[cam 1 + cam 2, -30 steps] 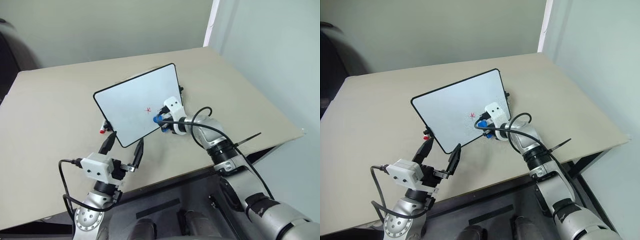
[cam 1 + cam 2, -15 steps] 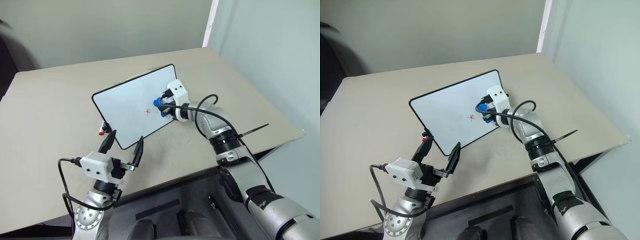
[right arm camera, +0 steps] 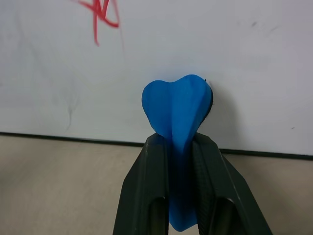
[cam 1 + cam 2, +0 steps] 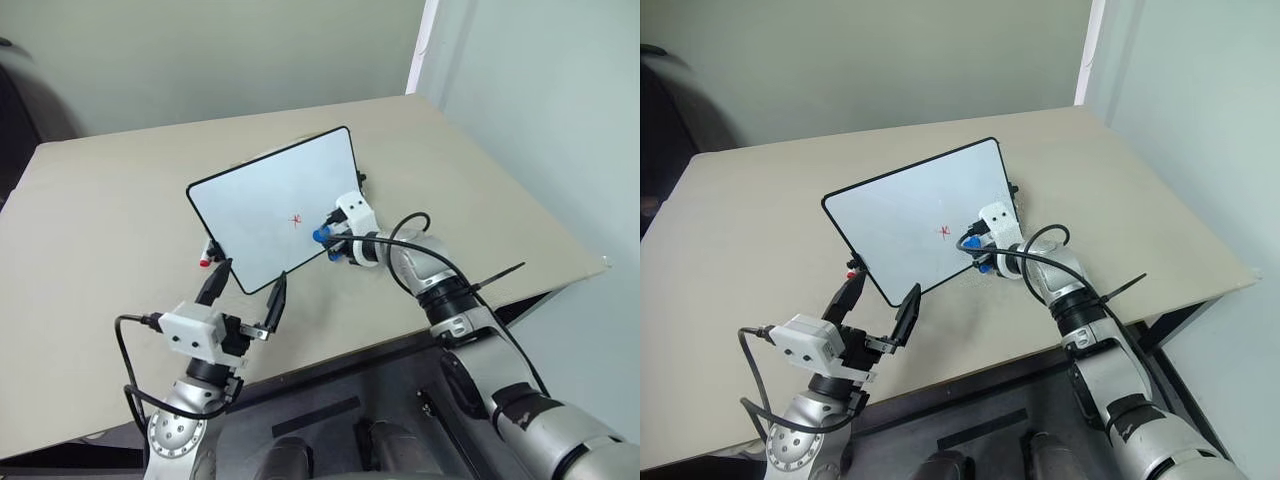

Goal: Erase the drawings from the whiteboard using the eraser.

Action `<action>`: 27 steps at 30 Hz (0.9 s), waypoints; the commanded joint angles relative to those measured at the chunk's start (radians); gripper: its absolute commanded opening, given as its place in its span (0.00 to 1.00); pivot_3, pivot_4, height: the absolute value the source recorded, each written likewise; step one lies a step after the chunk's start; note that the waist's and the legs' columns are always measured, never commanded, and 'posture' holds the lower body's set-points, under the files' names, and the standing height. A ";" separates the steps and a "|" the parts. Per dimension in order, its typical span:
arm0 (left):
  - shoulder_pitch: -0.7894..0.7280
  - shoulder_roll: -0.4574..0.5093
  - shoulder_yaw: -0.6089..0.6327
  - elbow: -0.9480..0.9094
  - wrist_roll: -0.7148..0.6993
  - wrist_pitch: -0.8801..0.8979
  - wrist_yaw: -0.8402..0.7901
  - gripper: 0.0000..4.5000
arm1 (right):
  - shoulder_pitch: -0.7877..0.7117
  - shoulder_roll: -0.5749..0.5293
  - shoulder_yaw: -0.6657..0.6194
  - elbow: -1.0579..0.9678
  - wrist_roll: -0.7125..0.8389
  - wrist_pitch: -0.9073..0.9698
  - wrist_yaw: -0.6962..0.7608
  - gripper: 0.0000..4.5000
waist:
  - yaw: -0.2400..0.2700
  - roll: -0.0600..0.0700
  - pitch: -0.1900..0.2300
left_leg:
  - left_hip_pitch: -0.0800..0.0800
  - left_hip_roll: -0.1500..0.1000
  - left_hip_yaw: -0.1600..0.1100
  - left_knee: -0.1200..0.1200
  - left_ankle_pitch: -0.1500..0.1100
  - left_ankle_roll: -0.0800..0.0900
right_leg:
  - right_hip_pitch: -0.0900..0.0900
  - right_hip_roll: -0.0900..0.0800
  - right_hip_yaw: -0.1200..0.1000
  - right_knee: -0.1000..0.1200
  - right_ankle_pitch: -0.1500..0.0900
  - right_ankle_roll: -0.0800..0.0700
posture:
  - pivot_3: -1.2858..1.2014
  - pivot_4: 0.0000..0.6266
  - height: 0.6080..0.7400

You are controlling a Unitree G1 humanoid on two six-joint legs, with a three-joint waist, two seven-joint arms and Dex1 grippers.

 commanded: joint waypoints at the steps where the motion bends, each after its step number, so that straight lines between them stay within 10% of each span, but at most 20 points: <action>1: -0.008 0.003 0.005 -0.015 -0.007 -0.008 -0.002 1.00 | -0.054 0.012 -0.004 -0.137 0.038 0.030 0.030 0.08 | 0.000 0.000 0.000 | 0.000 0.000 0.000 0.000 0.000 0.000 | 0.000 0.000 0.000 0.000 0.000 0.000 | 0.52 0.24 0.99; 27: 0.006 0.009 0.018 -0.033 -0.014 -0.004 0.002 1.00 | 0.062 0.011 0.085 -0.124 -0.003 0.045 0.026 0.08 | 0.005 -0.002 -0.006 | 0.001 0.000 0.000 -0.001 -0.001 -0.001 | 0.000 0.000 -0.001 0.000 0.000 0.000 | 0.52 0.24 0.99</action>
